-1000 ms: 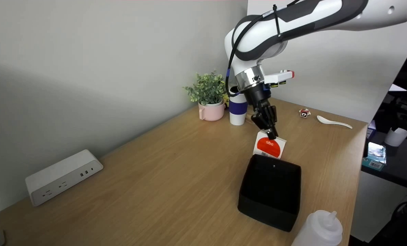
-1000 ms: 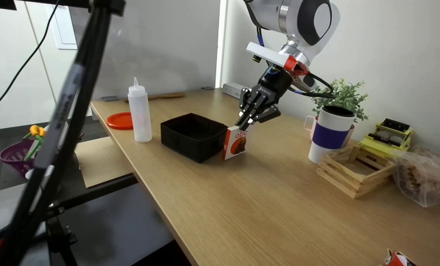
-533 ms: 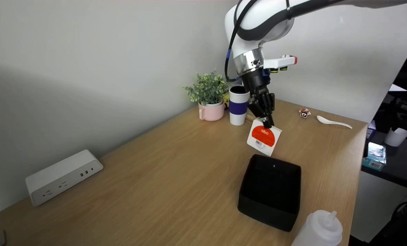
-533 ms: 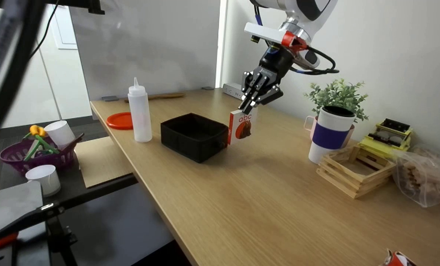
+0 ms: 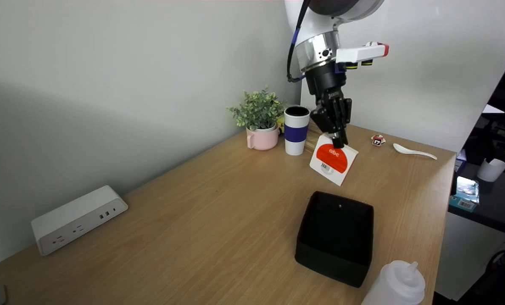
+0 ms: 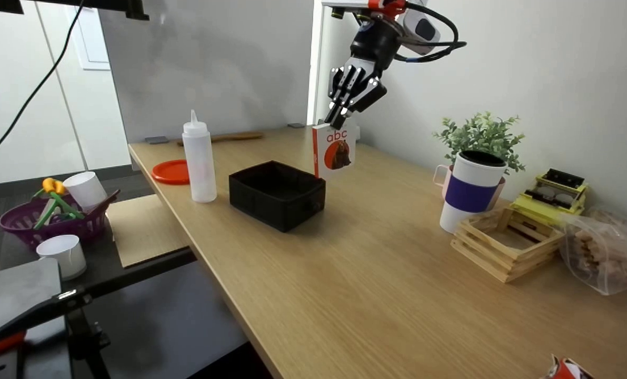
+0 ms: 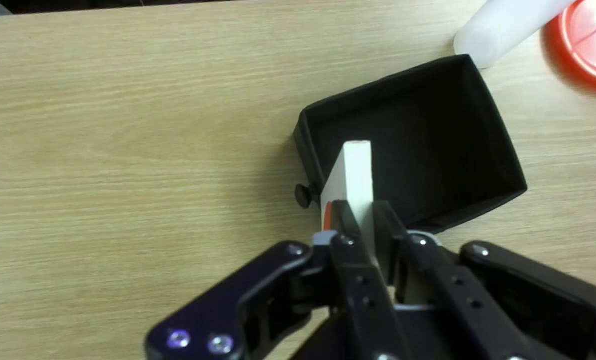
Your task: Pick up the book and put it in the box
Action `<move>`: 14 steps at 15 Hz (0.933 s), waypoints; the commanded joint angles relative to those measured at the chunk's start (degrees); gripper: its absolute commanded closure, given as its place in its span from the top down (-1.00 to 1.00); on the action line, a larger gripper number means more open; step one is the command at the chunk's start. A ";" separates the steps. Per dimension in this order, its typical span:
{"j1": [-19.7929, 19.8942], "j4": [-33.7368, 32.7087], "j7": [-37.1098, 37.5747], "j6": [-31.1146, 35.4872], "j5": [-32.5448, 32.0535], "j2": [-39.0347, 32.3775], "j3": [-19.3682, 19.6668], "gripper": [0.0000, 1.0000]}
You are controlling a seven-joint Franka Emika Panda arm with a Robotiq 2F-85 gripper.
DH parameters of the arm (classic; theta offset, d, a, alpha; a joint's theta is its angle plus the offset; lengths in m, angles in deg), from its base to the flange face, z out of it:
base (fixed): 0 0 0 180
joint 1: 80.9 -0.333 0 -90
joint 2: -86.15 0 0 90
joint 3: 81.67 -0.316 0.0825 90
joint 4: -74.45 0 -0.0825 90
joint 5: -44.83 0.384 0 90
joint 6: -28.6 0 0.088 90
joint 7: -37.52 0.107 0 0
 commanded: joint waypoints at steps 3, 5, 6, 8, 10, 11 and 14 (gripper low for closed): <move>-1.54 9.60 -2.39 1.66 -0.57 6.36 -0.19 -0.93; -1.63 10.26 -5.87 0.89 -0.41 6.21 -1.00 -0.93; -1.71 10.43 -7.88 0.60 -0.65 5.91 -1.35 -0.93; -1.93 10.80 -11.19 -0.15 -1.46 5.54 -1.74 -0.93; -1.82 11.54 -13.93 -0.72 -1.78 5.58 -2.12 -0.93; -1.79 11.86 -15.00 -1.15 -1.96 5.61 -2.23 -0.93; -1.76 12.17 -16.63 -2.59 -2.27 5.40 -2.20 -0.93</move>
